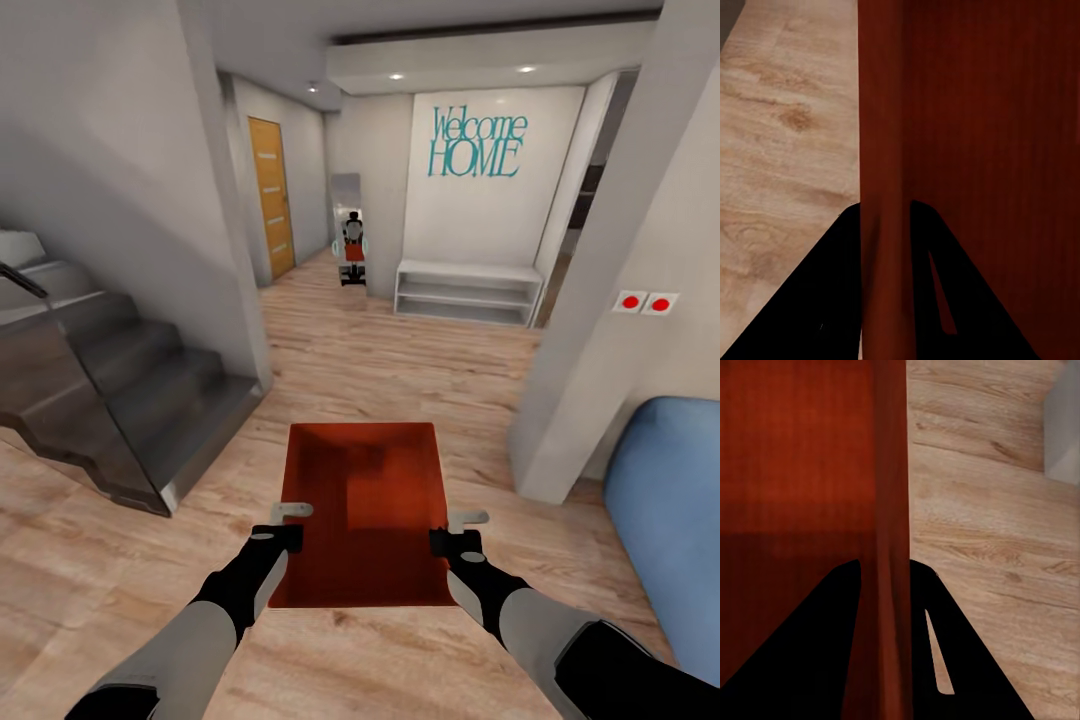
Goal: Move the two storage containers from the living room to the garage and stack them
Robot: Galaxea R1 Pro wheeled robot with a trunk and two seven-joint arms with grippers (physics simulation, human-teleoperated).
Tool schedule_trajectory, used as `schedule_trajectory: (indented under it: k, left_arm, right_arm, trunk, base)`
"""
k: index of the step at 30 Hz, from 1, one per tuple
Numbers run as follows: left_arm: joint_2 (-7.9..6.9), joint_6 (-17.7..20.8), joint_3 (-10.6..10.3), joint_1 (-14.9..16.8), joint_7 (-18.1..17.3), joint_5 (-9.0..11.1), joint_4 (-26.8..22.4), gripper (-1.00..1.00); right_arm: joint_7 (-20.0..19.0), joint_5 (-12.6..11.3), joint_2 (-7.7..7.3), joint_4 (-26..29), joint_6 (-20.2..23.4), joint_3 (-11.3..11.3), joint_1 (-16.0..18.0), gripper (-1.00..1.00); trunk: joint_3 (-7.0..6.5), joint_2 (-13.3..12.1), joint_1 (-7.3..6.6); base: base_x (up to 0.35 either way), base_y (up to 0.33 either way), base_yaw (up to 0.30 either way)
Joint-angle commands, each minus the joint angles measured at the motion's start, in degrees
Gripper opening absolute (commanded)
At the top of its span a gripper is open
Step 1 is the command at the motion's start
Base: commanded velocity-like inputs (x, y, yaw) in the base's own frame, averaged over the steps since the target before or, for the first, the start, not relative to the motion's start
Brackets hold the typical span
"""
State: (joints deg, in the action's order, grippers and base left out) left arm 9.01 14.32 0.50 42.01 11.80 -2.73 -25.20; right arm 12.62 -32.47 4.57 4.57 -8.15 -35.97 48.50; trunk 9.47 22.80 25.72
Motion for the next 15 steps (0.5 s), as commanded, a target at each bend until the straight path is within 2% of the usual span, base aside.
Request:
schedule_trajectory:
  k: [1,15]
  left_arm:
    - [-0.05,1.1,-0.8,0.0,0.4,1.0,2.9,-1.00]
    - [-0.10,1.1,-0.8,0.0,0.4,1.0,2.9,-1.00]
  right_arm:
    - [0.3,0.4,-0.09,0.2,-0.2,0.9,0.1,-1.00]
    - [0.3,0.5,-0.05,0.2,-0.2,0.8,0.1,-1.00]
  trunk:
    - [0.11,0.1,0.07]
    - [0.11,0.1,0.07]
  base:
    - [0.321,0.000,0.000]
    - [0.321,0.000,0.000]
